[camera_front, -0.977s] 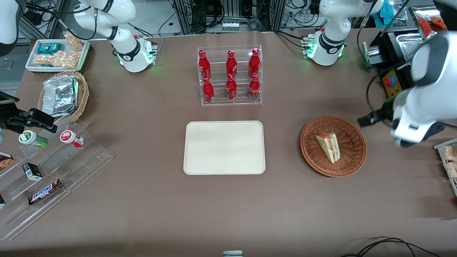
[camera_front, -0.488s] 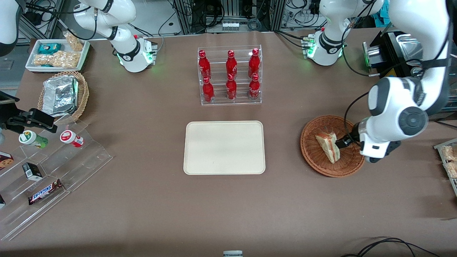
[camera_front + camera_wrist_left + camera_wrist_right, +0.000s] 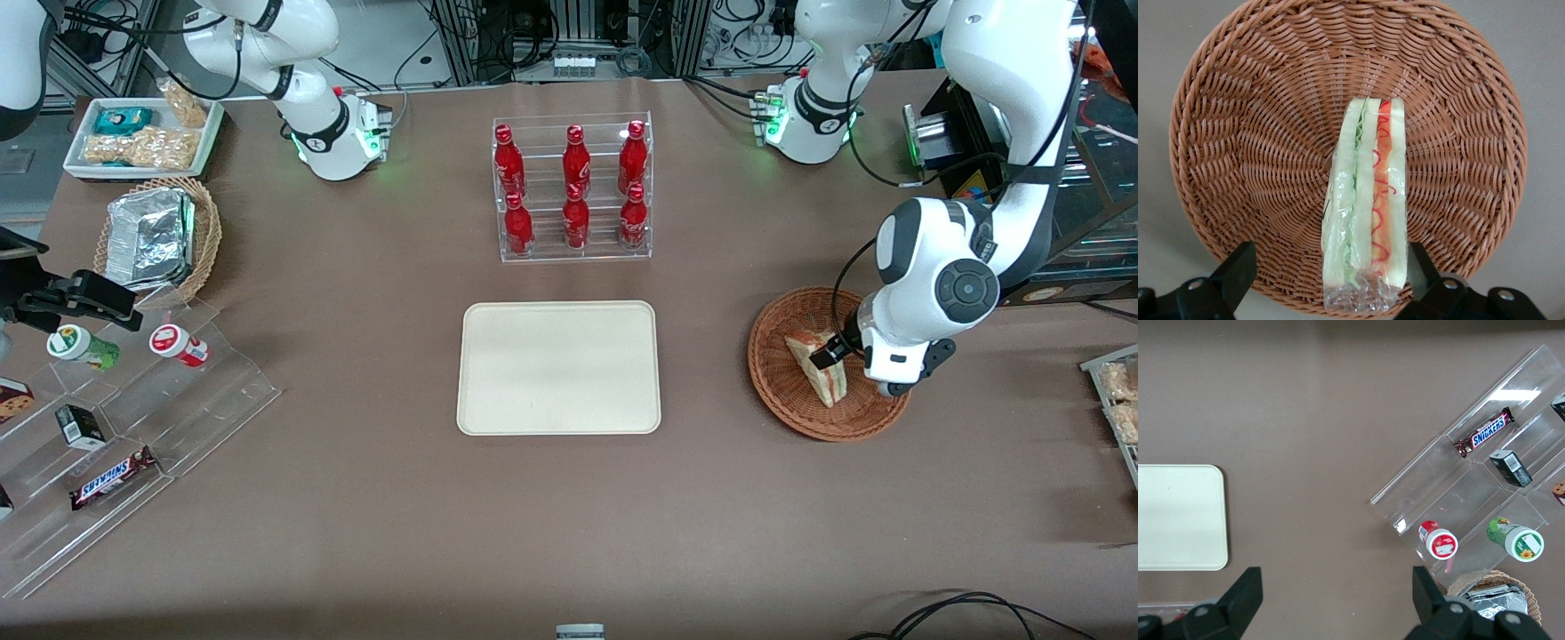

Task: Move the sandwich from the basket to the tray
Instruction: 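Lower the left gripper and close it on the wrapped sandwich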

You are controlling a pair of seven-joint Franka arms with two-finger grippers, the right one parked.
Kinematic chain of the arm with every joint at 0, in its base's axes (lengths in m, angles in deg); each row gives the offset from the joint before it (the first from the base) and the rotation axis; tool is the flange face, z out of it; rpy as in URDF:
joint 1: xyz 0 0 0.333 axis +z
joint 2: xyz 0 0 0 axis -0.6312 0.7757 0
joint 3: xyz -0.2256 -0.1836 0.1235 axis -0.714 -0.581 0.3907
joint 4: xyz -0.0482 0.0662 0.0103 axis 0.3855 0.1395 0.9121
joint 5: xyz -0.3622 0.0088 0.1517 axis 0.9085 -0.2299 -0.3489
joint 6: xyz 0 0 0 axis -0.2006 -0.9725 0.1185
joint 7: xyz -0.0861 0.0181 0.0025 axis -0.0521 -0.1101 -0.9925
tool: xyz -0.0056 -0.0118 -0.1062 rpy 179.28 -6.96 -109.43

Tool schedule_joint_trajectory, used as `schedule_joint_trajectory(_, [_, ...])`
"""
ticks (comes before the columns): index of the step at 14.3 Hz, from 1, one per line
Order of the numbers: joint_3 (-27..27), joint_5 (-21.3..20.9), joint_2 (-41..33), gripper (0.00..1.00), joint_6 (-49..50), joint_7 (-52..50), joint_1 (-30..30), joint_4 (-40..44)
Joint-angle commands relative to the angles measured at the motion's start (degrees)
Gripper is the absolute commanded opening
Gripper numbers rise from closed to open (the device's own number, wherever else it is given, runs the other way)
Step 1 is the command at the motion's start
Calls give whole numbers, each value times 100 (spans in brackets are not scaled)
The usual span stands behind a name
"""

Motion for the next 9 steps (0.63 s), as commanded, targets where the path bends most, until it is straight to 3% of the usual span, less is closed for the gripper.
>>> schedule_joint_trajectory(1, [13, -48, -126, 100, -103, -134, -27, -190])
schedule_joint_trajectory(9, [13, -30, 163, 100, -866, -274, -159, -585])
